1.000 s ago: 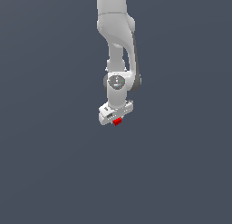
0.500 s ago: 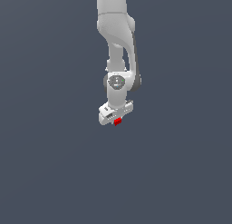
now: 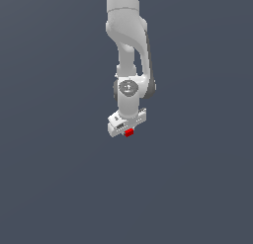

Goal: Pick up the red cube and move it to a goal position.

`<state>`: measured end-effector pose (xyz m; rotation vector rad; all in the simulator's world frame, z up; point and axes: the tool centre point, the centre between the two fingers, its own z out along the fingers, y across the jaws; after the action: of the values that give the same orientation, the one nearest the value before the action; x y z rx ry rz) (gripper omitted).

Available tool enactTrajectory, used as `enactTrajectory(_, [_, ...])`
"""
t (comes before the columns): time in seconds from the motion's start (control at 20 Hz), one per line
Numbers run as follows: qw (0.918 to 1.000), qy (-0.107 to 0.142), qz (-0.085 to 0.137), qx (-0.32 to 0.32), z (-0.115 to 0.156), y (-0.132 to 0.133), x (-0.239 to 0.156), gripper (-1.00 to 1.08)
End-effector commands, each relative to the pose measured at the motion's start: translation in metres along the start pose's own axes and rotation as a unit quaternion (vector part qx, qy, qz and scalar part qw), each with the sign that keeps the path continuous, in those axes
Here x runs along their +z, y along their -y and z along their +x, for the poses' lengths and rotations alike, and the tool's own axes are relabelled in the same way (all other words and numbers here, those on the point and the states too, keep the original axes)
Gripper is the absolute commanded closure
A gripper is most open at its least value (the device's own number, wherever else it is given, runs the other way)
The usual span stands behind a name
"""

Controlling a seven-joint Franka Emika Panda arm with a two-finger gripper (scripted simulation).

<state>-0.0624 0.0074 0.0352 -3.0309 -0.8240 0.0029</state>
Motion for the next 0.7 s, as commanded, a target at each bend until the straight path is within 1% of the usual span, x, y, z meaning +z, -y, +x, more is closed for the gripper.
enactTrajectory(0.0, [1.0000, -0.001, 0.000, 0.000, 0.008, -0.001, -0.011, 1.08])
enactTrajectory(0.3, [1.0000, -0.001, 0.000, 0.000, 0.034, -0.006, -0.046, 1.08])
enactTrajectory(0.65, [1.0000, -0.001, 0.000, 0.000, 0.074, -0.015, -0.099, 1.08])
